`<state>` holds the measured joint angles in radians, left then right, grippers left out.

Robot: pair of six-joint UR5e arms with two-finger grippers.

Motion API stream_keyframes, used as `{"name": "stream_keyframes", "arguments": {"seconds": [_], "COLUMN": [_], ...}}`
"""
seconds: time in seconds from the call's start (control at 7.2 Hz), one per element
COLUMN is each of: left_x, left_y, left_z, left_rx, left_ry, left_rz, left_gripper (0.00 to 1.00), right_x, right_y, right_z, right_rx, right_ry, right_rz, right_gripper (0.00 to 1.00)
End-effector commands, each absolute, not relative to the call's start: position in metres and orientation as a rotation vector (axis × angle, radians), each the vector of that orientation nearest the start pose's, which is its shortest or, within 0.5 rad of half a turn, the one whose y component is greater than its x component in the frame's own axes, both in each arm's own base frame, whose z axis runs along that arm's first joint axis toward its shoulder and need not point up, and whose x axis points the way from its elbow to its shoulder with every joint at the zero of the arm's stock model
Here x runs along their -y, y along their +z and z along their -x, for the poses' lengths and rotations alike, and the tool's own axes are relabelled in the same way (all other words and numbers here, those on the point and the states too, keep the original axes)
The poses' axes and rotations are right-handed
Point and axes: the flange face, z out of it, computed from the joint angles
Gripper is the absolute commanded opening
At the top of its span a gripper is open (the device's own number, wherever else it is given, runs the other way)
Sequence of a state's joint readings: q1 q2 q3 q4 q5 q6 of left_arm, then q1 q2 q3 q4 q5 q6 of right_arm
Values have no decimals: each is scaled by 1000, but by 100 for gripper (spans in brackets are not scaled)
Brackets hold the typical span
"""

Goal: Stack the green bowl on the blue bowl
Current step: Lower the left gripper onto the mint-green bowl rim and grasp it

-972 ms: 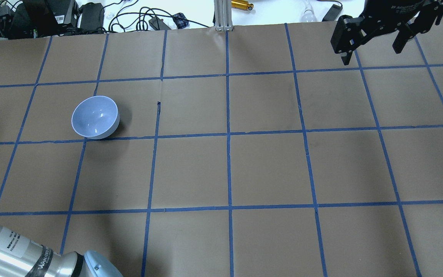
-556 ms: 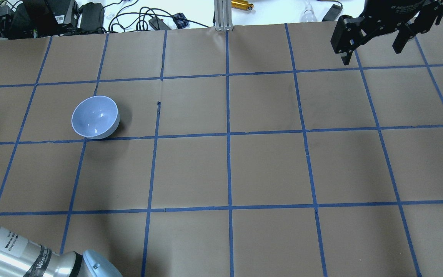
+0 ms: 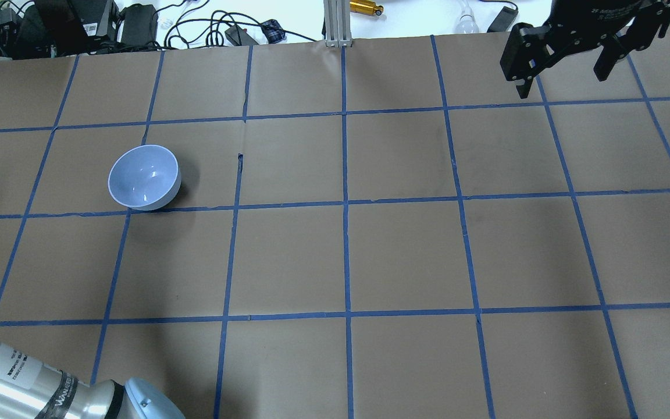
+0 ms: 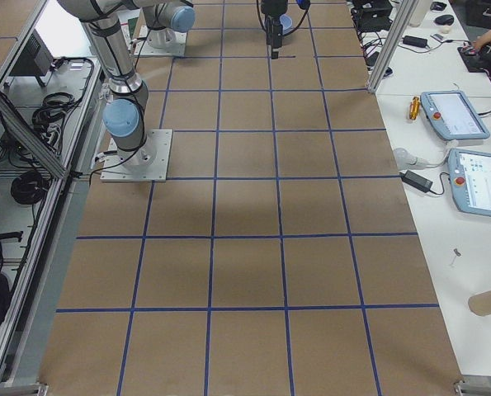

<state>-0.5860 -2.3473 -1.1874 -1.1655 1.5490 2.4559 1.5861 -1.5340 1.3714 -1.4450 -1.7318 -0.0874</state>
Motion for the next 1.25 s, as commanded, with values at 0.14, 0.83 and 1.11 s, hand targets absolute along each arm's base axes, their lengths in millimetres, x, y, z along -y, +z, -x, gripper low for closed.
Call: {"name": "stream_keyframes", "arguments": {"seconds": [0.14, 0.83, 1.11], "left_x": [531, 530, 530], "left_y": [217, 218, 218], "left_z": [-558, -558, -557], "left_rx": [-2324, -2324, -2321], "left_ry": [-3, 2, 0], "left_rz": [-2100, -2100, -2103], "left_gripper": [34, 3, 0], "right_x": [504, 504, 504], "right_y": [556, 556, 556], "right_z": [-125, -125, -125], "right_rx": [-3299, -3299, -3299], "right_ry": [-51, -51, -51], "right_rz": [165, 165, 165], "right_gripper": [100, 100, 100]}}
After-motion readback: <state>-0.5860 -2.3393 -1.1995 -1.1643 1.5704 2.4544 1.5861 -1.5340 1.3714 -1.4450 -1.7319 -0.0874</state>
